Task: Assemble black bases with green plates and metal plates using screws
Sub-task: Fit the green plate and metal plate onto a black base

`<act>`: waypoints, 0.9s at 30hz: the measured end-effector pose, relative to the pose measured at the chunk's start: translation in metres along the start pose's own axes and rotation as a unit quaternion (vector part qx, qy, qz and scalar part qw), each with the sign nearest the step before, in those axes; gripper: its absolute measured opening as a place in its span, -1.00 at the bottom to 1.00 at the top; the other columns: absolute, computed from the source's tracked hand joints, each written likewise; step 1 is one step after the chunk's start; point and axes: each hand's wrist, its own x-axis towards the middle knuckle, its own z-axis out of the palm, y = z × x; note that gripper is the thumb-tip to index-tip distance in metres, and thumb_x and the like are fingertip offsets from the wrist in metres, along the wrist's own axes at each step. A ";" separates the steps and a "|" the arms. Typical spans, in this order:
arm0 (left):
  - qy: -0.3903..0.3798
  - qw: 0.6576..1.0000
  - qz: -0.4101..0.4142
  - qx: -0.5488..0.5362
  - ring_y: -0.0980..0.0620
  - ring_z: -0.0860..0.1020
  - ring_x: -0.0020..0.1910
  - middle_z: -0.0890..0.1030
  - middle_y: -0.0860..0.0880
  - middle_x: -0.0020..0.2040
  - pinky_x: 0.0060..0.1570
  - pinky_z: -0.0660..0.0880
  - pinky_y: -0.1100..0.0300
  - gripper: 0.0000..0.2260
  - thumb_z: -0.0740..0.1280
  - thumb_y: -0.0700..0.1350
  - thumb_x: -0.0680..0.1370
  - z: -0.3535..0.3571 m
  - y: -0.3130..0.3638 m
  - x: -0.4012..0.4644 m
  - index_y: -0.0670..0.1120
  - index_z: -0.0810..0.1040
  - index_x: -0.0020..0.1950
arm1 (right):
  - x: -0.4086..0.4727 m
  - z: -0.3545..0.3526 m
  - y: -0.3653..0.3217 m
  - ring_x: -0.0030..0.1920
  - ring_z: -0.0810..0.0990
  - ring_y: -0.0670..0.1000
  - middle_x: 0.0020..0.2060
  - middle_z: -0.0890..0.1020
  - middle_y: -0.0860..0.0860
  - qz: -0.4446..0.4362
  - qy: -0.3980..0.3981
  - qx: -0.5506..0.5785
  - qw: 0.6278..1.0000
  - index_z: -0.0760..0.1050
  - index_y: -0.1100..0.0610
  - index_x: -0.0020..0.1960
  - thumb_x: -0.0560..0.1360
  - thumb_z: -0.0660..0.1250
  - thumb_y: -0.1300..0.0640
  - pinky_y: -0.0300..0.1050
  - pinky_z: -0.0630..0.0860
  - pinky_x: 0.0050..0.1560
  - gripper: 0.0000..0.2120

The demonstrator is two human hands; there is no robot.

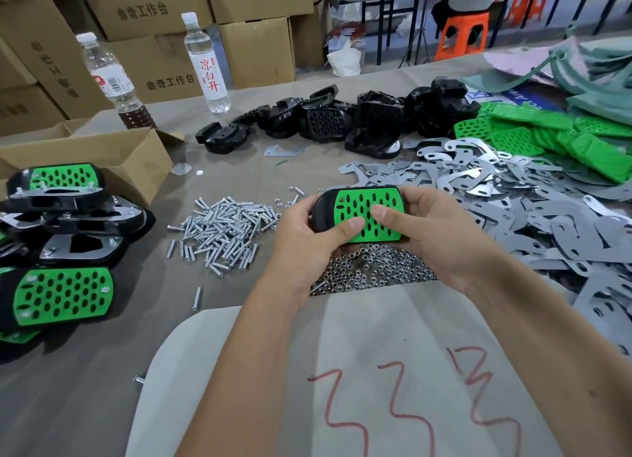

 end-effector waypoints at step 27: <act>0.063 0.998 0.012 0.021 -0.02 0.71 -0.16 0.75 -0.09 -0.09 -0.26 0.63 0.18 -0.89 0.41 -0.11 0.63 0.003 0.001 0.002 -0.11 0.70 0.01 | -0.002 0.006 -0.003 0.22 0.68 0.20 0.20 0.67 0.26 0.012 -0.024 0.115 0.993 0.48 0.35 0.36 0.54 0.35 0.29 0.04 0.66 0.17 -0.60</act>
